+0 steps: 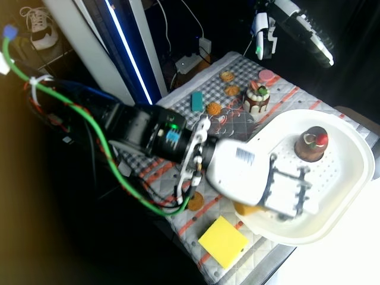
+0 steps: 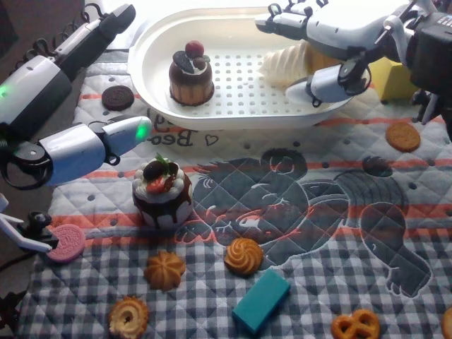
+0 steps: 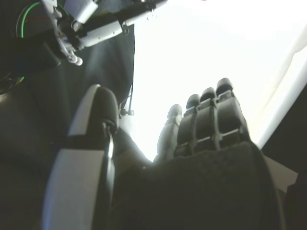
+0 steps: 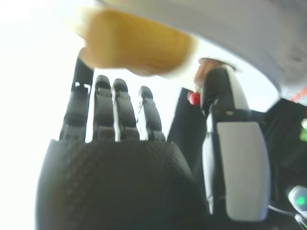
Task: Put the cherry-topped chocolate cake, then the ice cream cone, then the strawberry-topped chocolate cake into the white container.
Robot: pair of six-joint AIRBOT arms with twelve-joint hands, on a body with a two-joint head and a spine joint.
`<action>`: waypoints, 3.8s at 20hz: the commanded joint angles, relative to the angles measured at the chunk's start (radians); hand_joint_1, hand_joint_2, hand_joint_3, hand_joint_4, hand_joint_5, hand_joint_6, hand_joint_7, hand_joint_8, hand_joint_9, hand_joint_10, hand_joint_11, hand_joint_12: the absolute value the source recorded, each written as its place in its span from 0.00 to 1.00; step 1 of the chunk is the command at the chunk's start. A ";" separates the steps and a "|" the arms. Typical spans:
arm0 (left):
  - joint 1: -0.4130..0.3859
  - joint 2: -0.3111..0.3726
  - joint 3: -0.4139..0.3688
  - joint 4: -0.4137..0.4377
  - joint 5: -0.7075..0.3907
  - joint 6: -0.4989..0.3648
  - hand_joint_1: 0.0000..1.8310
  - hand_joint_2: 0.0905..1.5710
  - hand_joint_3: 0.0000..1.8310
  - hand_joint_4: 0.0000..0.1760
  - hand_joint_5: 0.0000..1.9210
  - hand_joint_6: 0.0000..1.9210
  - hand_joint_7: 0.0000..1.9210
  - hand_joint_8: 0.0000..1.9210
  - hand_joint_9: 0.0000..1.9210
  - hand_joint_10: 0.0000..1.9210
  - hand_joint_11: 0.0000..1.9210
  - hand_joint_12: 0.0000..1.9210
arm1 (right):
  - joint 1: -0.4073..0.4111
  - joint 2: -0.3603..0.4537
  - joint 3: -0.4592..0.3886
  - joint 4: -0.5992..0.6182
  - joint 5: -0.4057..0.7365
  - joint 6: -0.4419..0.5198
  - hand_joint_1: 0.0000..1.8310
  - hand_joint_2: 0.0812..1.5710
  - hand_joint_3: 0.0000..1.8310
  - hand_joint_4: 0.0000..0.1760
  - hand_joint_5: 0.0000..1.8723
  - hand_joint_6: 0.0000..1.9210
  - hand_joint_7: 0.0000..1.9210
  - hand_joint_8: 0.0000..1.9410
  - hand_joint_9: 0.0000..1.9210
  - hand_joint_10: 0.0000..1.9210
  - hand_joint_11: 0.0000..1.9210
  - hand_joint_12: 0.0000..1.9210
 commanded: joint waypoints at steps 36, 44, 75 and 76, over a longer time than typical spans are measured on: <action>-0.052 -0.063 0.082 0.124 0.392 0.005 0.61 0.69 0.00 0.13 0.16 0.14 0.12 0.24 0.06 0.71 0.06 0.96 | -0.589 0.537 -0.635 -0.212 0.756 0.208 0.33 0.72 0.01 0.50 0.00 0.00 0.00 0.00 0.00 0.00 0.00 0.00; -0.070 -0.048 0.063 0.118 0.314 0.028 0.69 0.85 0.00 0.00 0.08 0.87 0.27 0.89 0.17 1.00 0.24 1.00 | -0.614 0.536 -0.638 -0.198 0.779 0.212 0.33 0.73 0.00 0.40 0.00 0.00 0.00 0.00 0.00 0.00 0.00 0.00; -0.484 -0.420 0.495 -0.149 0.669 0.291 0.47 0.64 0.00 0.91 0.03 0.14 0.02 0.04 0.00 0.16 0.00 0.38 | -0.647 0.530 -0.631 -0.179 0.809 0.233 0.37 0.76 0.00 0.16 0.00 0.00 0.00 0.00 0.00 0.00 0.00 0.00; -0.483 -0.412 0.483 -0.146 0.657 0.291 0.44 0.64 0.00 0.98 0.02 0.10 0.01 0.01 0.00 0.12 0.00 0.38 | -0.648 0.530 -0.631 -0.179 0.809 0.233 0.37 0.76 0.00 0.11 0.00 0.00 0.00 0.00 0.00 0.00 0.00 0.00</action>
